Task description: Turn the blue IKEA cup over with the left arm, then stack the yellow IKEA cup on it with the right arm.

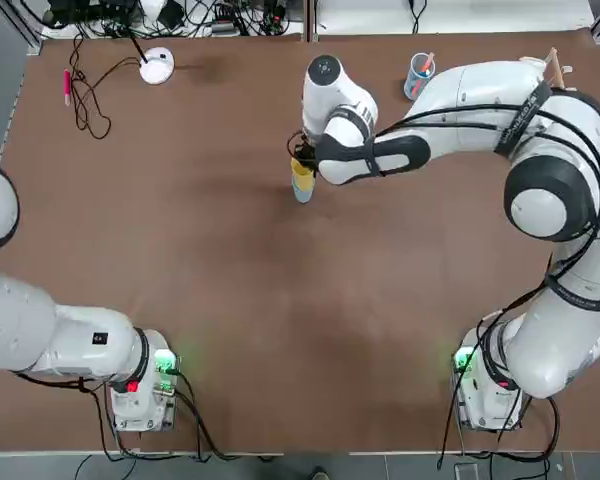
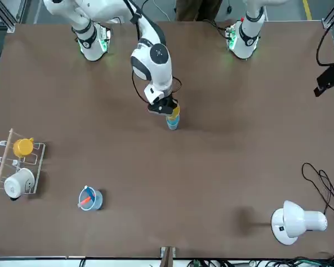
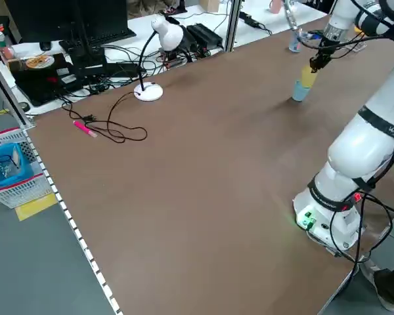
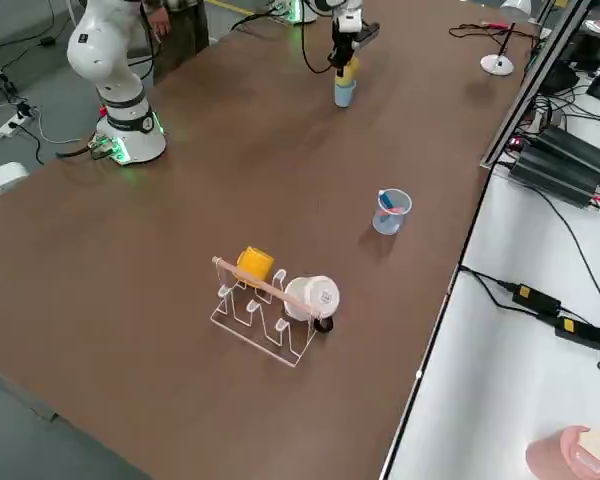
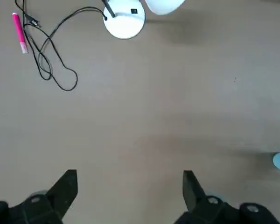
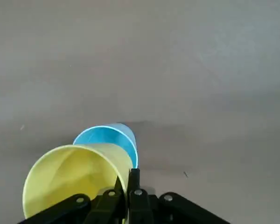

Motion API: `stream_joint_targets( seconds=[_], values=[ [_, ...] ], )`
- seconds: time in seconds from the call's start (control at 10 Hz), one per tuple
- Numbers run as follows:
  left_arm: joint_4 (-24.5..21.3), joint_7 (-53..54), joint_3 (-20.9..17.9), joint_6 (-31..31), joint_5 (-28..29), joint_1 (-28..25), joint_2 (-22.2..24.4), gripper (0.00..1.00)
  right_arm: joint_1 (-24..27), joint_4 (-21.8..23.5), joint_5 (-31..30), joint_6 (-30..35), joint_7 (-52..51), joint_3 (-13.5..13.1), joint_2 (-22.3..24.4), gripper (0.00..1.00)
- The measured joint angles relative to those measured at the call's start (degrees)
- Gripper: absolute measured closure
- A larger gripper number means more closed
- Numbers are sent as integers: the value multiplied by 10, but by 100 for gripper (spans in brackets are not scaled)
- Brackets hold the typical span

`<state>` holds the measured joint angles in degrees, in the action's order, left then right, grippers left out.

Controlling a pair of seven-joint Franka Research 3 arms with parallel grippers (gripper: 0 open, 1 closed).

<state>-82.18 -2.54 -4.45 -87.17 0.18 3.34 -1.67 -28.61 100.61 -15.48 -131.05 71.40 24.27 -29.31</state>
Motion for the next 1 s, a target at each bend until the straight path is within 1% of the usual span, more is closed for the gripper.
stream_joint_targets(
  seconds=[0.2, 0.3, 0.4, 0.5, 0.8, 0.9, 1.0],
  values=[
    [9, 0, 6, 1, 0, 1, -12, 1, 0, -12, -2, 0, 0, 0, -5, 94],
    [10, -2, 14, 1, 0, 1, -13, 1, 1, -14, -6, 0, 1, 0, -7, 83],
    [11, -7, 26, 2, 0, 1, -13, 1, 1, -16, -8, 0, 1, -1, -8, 67],
    [11, -8, 33, 4, 0, 2, -14, 1, 2, -17, -9, 0, 1, -1, -9, 64],
    [11, -8, 35, 5, 0, 2, -37, 1, 7, -21, -10, 0, 2, -1, -9, 57],
    [11, -8, 35, 4, 0, 2, -39, 1, 28, -25, -10, 5, -2, 7, -5, 56],
    [12, -8, 34, 1, 0, 1, -39, 1, 78, -27, -11, 25, -33, 33, 6, 47]
  ],
)
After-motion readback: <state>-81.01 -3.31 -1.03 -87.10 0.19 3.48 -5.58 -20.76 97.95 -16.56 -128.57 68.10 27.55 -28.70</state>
